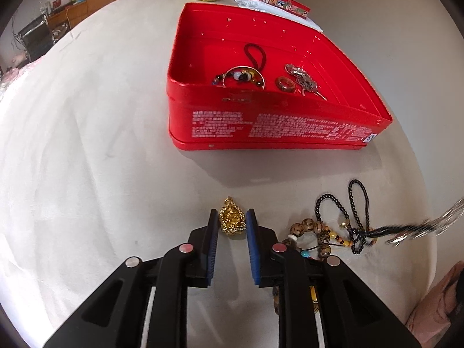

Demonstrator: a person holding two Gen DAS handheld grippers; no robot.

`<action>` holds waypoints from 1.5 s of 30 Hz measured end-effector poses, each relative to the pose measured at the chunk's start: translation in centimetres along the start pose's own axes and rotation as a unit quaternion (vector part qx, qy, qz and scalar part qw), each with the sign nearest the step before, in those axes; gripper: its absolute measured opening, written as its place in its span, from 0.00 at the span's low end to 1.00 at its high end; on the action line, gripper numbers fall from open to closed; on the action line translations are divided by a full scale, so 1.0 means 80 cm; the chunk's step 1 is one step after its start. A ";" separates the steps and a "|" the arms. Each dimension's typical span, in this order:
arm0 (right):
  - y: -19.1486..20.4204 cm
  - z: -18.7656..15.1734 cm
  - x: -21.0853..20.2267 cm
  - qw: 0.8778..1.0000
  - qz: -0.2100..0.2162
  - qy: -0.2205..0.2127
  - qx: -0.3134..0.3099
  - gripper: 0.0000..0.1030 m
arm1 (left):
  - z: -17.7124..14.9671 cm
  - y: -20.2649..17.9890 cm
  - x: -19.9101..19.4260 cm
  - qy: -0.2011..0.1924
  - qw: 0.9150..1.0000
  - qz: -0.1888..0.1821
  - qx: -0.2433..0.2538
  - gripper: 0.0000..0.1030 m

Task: Organize jewelry
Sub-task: 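Pull the silver chain necklace free of the beads with the right tool, then carry the gold pendant and silver chain into the red tray and open both tools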

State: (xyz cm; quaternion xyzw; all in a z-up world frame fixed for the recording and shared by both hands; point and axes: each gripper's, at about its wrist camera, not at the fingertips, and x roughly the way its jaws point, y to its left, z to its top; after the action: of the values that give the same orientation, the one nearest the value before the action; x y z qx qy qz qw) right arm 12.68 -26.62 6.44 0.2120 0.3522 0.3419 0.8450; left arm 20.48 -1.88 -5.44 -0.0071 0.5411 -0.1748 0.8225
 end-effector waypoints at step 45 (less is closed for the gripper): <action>-0.016 0.116 0.016 0.997 -0.072 -0.006 -0.005 0.07 | 0.096 -0.014 -0.112 -0.093 0.996 -0.008 0.012 0.14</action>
State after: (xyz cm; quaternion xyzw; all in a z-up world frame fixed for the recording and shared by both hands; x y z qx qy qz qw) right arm 20.77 -27.64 11.28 0.1836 0.3601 0.2804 0.8706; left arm 23.83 -1.60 5.93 -0.0177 0.4597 -0.1863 0.8681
